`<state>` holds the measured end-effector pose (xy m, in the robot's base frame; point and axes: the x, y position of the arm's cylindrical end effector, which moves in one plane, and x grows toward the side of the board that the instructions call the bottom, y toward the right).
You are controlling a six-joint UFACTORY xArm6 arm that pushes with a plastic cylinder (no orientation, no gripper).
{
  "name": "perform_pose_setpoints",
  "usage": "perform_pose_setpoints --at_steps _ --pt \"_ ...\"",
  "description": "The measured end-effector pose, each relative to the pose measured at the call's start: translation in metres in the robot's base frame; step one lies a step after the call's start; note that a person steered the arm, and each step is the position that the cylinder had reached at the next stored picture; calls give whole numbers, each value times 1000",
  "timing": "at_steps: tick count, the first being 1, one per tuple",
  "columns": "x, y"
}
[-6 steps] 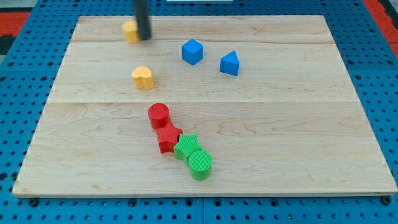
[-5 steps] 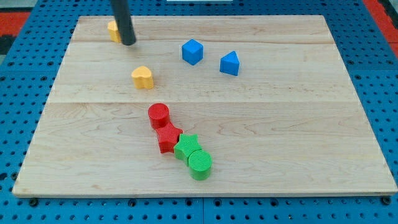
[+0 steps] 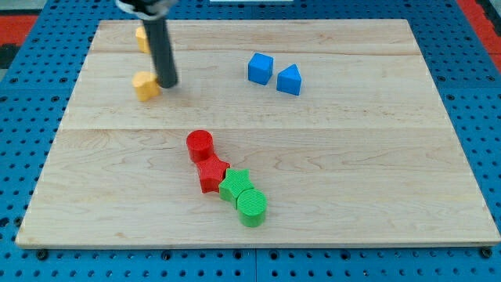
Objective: Place the yellow heart to the bottom of the yellow hexagon
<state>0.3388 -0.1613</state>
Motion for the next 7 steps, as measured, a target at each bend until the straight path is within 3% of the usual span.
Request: perform_pose_setpoints --at_steps 1,2,3,5,7 --pt "22 52" --pt "57 23" --pt "52 -28" --pt "-17 -15" --pt "41 -2"
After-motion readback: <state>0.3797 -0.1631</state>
